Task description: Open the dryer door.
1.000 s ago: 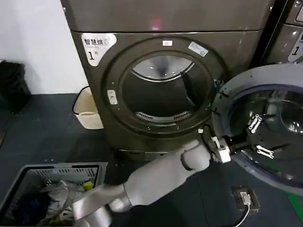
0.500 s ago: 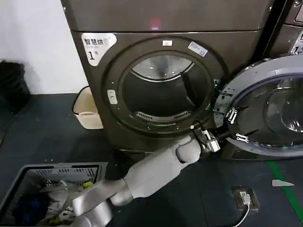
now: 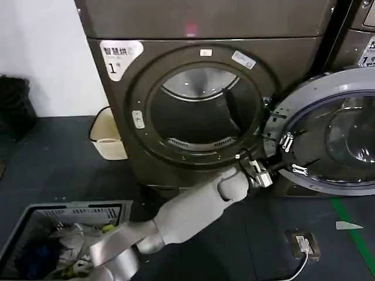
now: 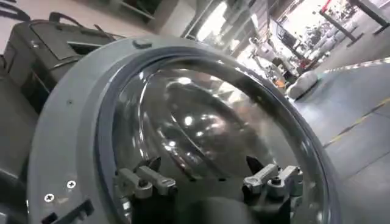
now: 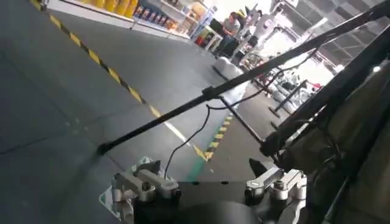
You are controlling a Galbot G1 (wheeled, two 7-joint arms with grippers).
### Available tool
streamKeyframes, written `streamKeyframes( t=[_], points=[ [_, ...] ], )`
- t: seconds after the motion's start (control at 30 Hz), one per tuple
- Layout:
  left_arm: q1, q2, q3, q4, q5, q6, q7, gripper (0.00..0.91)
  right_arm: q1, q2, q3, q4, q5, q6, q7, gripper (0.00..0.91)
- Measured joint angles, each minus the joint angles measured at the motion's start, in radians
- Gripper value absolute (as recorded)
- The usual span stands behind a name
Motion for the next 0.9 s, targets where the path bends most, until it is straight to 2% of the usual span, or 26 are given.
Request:
streamKeyframes(
  t=[0.43,0.67,0.9],
  points=[
    [0.024,0.0,0.049,-0.121,-0.036,0.046,0.012,0.907,0.003,-0.001,-0.006,0.0,0.013,0.004,-0.004,0.907],
    [0.05,0.004,0.086,-0.237,-0.076,0.071,0.016,0.907,0.004,-0.001,-0.006,0.01,0.036,0.014,-0.006,0.907],
    [0.051,0.224,0.112,-0.427,-0.157,0.134,0.023,0.907,0.003,-0.002,-0.006,0.012,0.052,0.023,-0.008,0.907]
  ],
)
